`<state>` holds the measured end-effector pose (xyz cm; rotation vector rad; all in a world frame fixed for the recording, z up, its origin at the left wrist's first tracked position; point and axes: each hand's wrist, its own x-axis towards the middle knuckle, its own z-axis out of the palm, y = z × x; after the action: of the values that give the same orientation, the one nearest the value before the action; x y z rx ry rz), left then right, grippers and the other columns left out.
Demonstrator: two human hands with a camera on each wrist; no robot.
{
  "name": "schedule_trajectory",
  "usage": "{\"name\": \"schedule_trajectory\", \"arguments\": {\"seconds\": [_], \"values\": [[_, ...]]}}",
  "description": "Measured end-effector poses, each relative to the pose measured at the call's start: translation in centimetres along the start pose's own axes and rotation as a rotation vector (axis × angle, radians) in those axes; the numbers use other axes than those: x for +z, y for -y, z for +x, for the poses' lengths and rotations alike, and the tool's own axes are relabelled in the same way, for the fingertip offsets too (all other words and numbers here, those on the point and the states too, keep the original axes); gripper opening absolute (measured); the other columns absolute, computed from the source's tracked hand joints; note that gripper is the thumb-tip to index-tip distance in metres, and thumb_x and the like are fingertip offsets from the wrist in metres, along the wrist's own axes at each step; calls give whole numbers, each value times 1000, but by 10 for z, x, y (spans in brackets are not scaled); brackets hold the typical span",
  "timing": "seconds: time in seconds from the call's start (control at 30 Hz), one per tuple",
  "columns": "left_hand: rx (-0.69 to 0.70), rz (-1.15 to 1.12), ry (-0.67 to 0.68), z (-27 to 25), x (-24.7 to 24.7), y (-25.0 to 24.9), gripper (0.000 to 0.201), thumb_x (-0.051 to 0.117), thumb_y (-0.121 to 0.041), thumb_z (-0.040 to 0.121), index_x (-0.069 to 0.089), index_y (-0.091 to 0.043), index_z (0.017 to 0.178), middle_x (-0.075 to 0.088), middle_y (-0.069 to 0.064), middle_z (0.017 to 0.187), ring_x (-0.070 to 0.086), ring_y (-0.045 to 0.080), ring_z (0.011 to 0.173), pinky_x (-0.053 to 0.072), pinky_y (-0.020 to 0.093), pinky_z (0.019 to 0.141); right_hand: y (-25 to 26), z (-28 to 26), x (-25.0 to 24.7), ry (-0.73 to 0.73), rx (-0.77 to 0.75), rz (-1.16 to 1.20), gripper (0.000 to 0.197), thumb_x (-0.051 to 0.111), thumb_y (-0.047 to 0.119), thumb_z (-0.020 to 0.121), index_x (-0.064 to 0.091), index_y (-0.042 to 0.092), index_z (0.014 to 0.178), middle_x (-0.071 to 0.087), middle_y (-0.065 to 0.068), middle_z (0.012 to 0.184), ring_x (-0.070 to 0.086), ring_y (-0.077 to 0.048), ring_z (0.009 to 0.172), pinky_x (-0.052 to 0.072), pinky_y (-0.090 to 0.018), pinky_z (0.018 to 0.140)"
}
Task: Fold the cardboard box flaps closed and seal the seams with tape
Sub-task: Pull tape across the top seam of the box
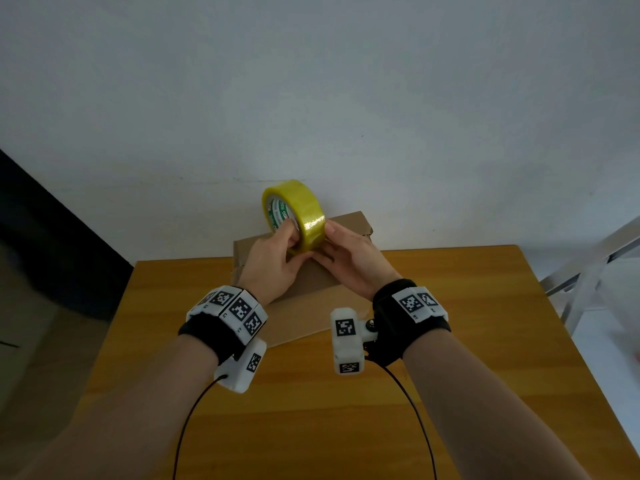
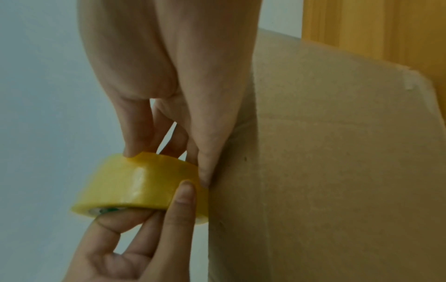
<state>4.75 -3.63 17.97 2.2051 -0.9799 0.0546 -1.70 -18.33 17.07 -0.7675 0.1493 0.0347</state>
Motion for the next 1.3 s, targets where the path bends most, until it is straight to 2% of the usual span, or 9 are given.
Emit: {"name": "schedule_trajectory", "arguments": {"seconds": [0.1, 0.27, 0.4, 0.57, 0.7, 0.83, 1.0, 1.17, 1.3], "values": [[2, -8, -6, 0, 0, 0, 28, 69, -20, 81, 50, -6, 96, 69, 8, 88, 67, 24, 79, 53, 33, 69, 3, 1, 0, 12, 18, -13, 43, 34, 9, 100, 36, -5, 141, 41, -27, 142, 43, -31, 127, 35, -38, 110], [13, 5, -5, 2, 0, 0, 31, 69, -19, 81, 52, -3, 101, 69, 10, 91, 67, 25, 82, 51, 30, 70, 3, 2, -1, 24, 27, 11, 43, 33, 5, 96, 41, -2, 138, 56, -15, 123, 51, -24, 116, 33, -38, 110], [31, 37, 9, 2, 0, 1, 32, 68, -17, 82, 52, -5, 107, 69, 9, 93, 67, 27, 82, 46, 25, 68, 4, 2, 0, 30, 37, 26, 42, 31, 1, 93, 48, 0, 132, 60, -14, 114, 55, -23, 110, 35, -36, 108], [75, 96, 49, 3, 0, 0, 31, 65, -14, 84, 51, -6, 111, 69, 12, 95, 66, 33, 81, 46, 29, 67, -1, 4, 2, -52, 2, -34, 46, 29, -15, 85, 52, -6, 124, 59, -21, 115, 53, -30, 114, 45, -33, 101], [55, 50, 22, 6, -1, 1, 29, 68, -17, 82, 50, -5, 102, 69, 9, 91, 67, 27, 79, 45, 24, 66, 2, 1, 0, 22, 17, 22, 44, 34, 2, 93, 44, -3, 135, 51, -20, 127, 45, -30, 123, 31, -40, 113], [40, 28, 20, 6, 0, 2, 29, 69, -20, 82, 50, -7, 100, 69, 6, 89, 67, 23, 76, 47, 23, 65, 4, 0, 1, 0, 14, 6, 42, 37, 14, 99, 42, 1, 139, 50, -18, 135, 46, -27, 126, 31, -40, 114], [31, 29, 17, 4, 0, 4, 29, 69, -21, 81, 50, -7, 98, 68, 6, 87, 67, 23, 73, 49, 24, 63, 4, 1, 0, -38, 13, -27, 37, 37, 11, 99, 49, 2, 133, 59, -13, 119, 53, -24, 115, 35, -40, 110], [24, 58, 44, 5, 0, 3, 27, 67, -20, 83, 50, -6, 98, 68, 8, 90, 66, 27, 79, 51, 31, 67, 3, 3, 5, -124, -56, -156, 18, 56, 8, 92, 60, 4, 109, 67, -11, 100, 63, -22, 96, 51, -36, 93], [10, 29, 45, 7, -2, 4, 28, 68, -20, 82, 48, -7, 95, 68, 6, 87, 67, 25, 75, 55, 37, 67, 1, 5, 4, -124, -82, -172, 24, 57, 2, 90, 59, 3, 114, 68, -10, 103, 65, -19, 94, 52, -35, 92]]}}
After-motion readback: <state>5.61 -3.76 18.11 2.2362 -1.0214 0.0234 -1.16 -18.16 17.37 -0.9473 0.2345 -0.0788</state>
